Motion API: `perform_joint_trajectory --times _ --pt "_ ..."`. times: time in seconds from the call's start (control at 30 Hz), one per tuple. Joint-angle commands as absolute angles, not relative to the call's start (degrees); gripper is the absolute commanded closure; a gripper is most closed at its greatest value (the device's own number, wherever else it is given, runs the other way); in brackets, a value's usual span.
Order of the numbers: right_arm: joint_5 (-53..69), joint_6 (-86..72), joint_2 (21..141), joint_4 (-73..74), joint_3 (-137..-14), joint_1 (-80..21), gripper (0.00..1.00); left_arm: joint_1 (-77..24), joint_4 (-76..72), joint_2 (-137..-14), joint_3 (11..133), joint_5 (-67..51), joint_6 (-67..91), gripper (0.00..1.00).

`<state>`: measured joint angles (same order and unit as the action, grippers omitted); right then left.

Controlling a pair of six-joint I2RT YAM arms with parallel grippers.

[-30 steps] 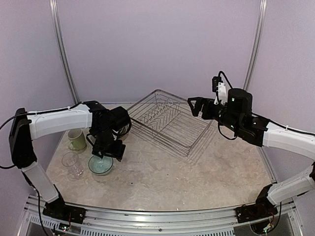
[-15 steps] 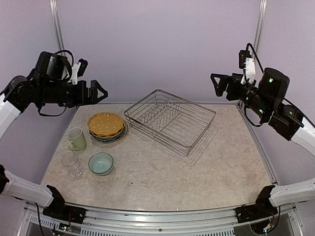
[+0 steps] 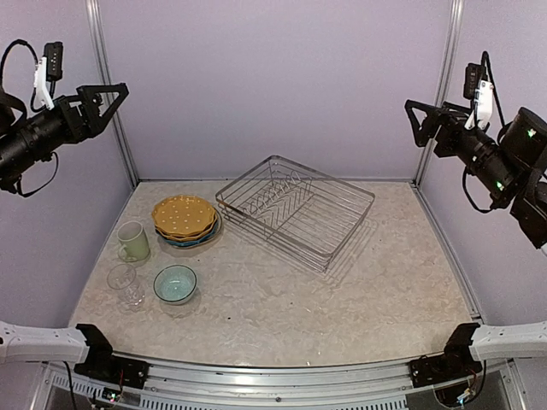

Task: Unload the mixed dishes from the dish rack
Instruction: Reset both arms

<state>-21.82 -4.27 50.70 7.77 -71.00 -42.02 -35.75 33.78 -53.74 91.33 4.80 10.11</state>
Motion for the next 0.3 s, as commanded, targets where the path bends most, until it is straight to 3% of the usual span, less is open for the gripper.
perform_joint_trajectory --times 0.0,0.27 --pt "-23.3 -2.9 49.4 8.6 -72.2 -41.9 0.00 -35.5 28.8 -51.7 90.4 7.9 6.5 0.01" --pt "-24.4 -1.2 47.1 8.1 -70.1 -41.9 0.00 -35.5 26.6 -49.7 88.8 9.9 4.4 0.01"
